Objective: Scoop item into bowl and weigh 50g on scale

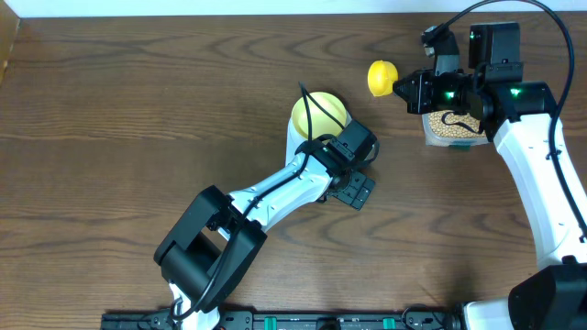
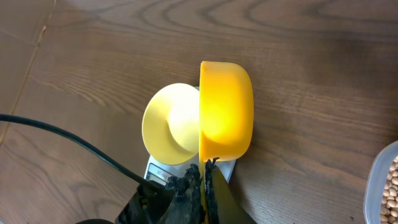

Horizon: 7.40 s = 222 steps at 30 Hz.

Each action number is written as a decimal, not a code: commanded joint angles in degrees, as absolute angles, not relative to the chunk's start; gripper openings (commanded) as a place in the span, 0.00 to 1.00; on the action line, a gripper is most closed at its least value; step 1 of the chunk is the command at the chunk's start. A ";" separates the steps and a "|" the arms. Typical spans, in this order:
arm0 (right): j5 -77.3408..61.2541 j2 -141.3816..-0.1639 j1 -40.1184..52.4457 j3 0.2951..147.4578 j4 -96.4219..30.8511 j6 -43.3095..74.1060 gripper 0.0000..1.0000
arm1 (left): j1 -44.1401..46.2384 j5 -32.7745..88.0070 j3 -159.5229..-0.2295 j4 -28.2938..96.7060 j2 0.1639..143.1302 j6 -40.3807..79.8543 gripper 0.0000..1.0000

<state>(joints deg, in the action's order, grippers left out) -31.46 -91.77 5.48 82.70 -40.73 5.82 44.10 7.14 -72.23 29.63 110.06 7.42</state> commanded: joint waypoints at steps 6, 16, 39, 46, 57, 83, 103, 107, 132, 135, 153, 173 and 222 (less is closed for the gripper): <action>-31.64 -91.50 5.67 83.94 -40.77 5.06 0.01 | 44.07 6.83 -72.42 29.95 111.24 6.66 0.94; -31.64 -91.50 5.67 83.94 -40.80 5.04 0.01 | 44.05 7.51 -72.42 30.06 112.20 6.66 0.90; -31.64 -91.50 5.67 83.94 -41.08 4.51 0.01 | 41.78 9.39 -73.71 30.57 111.35 7.44 0.90; -31.64 -91.50 5.65 83.94 -41.10 4.16 0.01 | 41.87 9.89 -73.87 31.53 103.24 7.16 0.91; -31.64 -91.50 5.67 83.94 -41.19 3.97 0.01 | 40.91 9.78 -73.84 35.14 91.98 7.11 0.91; -32.91 -91.50 3.70 83.94 -41.76 2.46 0.01 | 39.55 2.07 -73.63 43.38 90.52 -9.15 0.92; -32.47 -91.50 3.68 83.94 -40.69 2.50 0.01 | 23.14 13.58 -72.31 49.80 73.52 -28.77 0.92; -32.47 -91.50 3.68 83.94 -40.66 2.52 0.01 | 20.27 20.88 -72.16 56.97 73.06 -49.06 0.92; -32.47 -91.50 3.68 83.94 -40.32 2.52 0.01 | 2.90 36.71 -70.61 50.26 74.19 -54.54 0.92; -32.47 -91.50 3.68 83.94 -40.32 2.50 0.01 | 2.92 36.69 -70.61 48.99 74.22 -52.36 0.92; -32.47 -91.50 3.68 83.94 -40.34 2.50 0.01 | 2.92 36.62 -70.48 50.46 74.39 -51.70 0.92; -32.49 -91.50 3.68 83.94 -40.73 2.50 0.01 | 2.92 36.62 -70.48 50.46 74.39 -51.72 0.92; -26.46 -91.53 3.77 92.14 -46.26 -4.60 0.01 | 2.92 36.62 -70.48 50.46 74.39 -51.72 0.92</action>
